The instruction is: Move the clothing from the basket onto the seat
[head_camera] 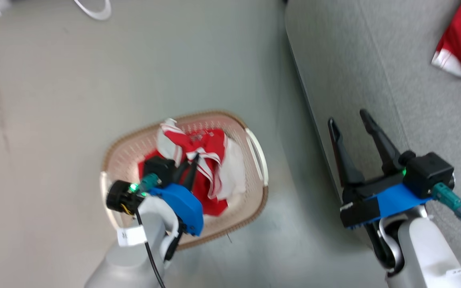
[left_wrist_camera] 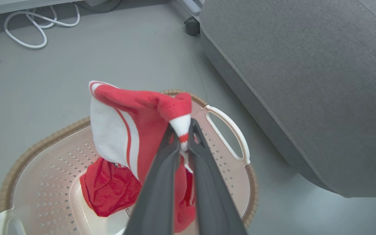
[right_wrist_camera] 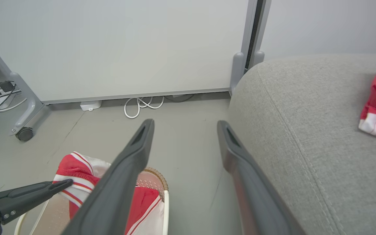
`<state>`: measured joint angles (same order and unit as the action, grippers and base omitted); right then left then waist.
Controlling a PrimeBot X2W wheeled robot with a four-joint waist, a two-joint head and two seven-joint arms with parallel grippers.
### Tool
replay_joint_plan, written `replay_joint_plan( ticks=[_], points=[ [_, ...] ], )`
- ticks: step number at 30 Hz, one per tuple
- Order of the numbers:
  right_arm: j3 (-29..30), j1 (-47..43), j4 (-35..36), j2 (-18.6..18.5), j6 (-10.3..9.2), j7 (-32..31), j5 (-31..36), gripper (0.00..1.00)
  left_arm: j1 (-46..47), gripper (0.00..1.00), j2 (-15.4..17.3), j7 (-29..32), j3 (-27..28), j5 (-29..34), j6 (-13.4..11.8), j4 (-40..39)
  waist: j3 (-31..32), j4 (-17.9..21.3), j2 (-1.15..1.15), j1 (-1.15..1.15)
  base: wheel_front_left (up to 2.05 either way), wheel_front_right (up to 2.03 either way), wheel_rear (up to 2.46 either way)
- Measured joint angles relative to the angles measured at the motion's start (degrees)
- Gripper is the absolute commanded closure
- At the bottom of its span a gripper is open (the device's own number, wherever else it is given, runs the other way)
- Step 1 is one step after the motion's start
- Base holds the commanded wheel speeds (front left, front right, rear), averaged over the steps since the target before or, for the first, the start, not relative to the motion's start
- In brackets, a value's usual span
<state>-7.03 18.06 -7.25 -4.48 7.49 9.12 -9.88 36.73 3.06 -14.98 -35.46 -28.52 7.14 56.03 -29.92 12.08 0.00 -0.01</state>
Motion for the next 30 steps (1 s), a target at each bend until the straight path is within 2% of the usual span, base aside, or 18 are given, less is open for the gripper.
replay_joint_plan(
  ticks=[8, 15, 30],
  points=[
    [0.40, -5.43, -0.10, -0.44, 0.00, -2.93, -0.32, 0.00, -3.72, 1.00, -0.11, 0.00, -6.46, -3.75, 0.24, -7.60, 11.98, -3.61, 0.00, -0.01, 0.00, 0.00, 0.00],
    [1.20, -9.61, 0.12, -0.29, -0.01, -4.56, -0.73, 0.00, -4.10, 1.00, -0.14, 0.00, -11.12, -5.38, 0.24, -12.44, 20.00, -7.04, 0.00, -0.02, 0.00, 0.00, 0.00],
    [1.78, -13.33, 0.29, 0.58, -0.01, -6.80, -1.42, 0.00, 3.26, 1.00, -0.16, -0.01, -17.75, -10.01, 0.25, -16.83, 28.35, -12.96, 0.00, 0.00, 0.00, 0.00, 0.00]
  ],
)
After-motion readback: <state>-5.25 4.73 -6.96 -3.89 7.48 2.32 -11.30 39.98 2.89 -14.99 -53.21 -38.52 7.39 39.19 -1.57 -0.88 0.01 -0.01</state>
